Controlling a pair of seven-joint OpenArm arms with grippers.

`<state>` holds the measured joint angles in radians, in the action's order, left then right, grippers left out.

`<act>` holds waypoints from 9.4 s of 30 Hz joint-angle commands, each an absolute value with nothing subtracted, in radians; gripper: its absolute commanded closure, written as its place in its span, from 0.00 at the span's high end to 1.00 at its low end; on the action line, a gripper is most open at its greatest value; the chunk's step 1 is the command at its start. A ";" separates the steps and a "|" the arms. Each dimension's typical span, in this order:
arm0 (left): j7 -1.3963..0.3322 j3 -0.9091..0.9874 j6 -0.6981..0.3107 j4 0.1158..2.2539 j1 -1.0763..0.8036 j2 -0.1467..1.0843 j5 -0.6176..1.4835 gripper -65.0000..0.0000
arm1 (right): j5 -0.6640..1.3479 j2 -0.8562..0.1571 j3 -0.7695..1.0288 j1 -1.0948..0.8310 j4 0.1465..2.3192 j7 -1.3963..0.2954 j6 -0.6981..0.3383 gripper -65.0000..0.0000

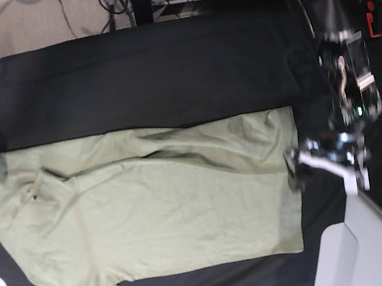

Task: Fold the T-shirt properly

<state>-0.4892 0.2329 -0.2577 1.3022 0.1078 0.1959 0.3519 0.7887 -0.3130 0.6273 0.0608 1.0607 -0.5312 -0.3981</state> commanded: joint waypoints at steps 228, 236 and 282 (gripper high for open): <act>-0.372 0.799 -0.200 1.488 -0.561 0.193 0.639 0.85 | 0.802 -0.142 0.746 -0.398 1.649 -0.785 -0.285 0.62; -0.374 0.792 -0.236 1.531 -0.561 0.173 0.636 0.01 | 0.806 -0.065 0.590 -0.377 1.710 -1.007 -0.387 0.62; -0.374 0.792 -0.265 1.526 -0.561 0.159 0.633 0.00 | 0.802 0.004 0.596 -0.277 1.420 -1.007 -0.381 0.62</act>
<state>-0.3958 0.7841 -0.2623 1.5139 -0.5541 0.1448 0.6285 0.7887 0.0139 0.5919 -0.2806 1.4086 -1.0157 -0.3759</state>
